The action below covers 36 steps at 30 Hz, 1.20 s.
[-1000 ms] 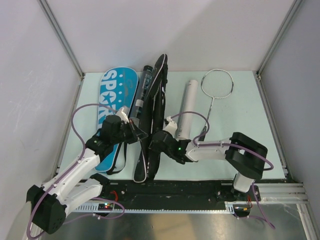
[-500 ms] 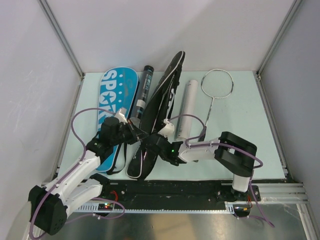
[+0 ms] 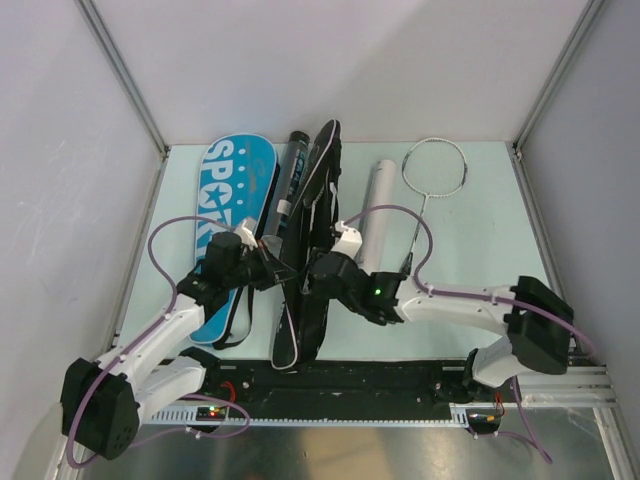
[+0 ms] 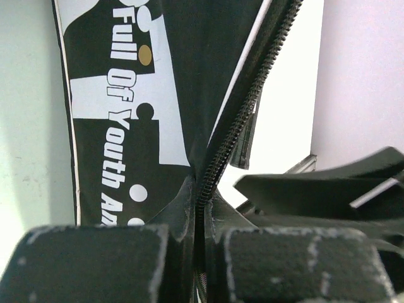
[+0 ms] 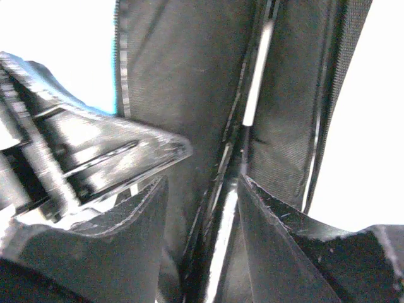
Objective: Pack up the badminton gear
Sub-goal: Adjust the racket in the racket bag.
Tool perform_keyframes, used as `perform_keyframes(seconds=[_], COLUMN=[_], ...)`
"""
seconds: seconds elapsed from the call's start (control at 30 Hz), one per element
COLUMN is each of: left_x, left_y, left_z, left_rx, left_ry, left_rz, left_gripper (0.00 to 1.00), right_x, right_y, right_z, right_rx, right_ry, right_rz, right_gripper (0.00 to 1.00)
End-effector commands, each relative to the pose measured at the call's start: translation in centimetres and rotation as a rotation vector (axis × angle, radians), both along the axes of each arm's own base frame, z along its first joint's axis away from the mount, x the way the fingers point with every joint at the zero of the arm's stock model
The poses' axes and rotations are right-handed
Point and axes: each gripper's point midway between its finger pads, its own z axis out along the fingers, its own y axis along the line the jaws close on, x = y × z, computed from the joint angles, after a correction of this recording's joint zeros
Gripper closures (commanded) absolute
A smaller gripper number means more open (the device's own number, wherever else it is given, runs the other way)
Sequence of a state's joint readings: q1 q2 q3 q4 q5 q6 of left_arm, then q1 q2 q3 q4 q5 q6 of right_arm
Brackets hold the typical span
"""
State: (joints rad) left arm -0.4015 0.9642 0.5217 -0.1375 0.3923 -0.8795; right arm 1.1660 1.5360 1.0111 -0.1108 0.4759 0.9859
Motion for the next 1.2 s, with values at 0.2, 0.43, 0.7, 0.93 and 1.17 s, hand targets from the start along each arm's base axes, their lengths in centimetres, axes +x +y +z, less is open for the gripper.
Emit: perform_keyframes(seconds=[0.2,0.43,0.7,0.93,1.17], left_x=[0.8,0.8,0.7,0.6,0.7], left_y=[0.2,0.1,-0.2,-0.2,-0.2], left_z=[1.2,2.2,2.4,2.6,2.6], left_rx=[0.005,0.009,0.002,-0.001,-0.004], left_ry=[-0.072,-0.124,-0.117,-0.128,-0.123], left_rz=[-0.005,-0.033,-0.055,-0.058,-0.057], left_gripper=[1.0,1.0,1.0,1.0,1.0], right_x=[2.8,5.3,5.8,7.9,9.5], right_y=[-8.2,-19.4,-25.8,-25.6,-25.5], right_z=[6.4,0.7,-5.8,-8.9,-11.1], right_rx=[-0.022,-0.151,-0.241,-0.271,-0.347], right_ry=[-0.086,0.079,0.234,0.278,0.329], right_rz=[-0.081,-0.364,-0.48,-0.457,-0.465], right_gripper=[0.46,0.41,0.39,0.4,0.4])
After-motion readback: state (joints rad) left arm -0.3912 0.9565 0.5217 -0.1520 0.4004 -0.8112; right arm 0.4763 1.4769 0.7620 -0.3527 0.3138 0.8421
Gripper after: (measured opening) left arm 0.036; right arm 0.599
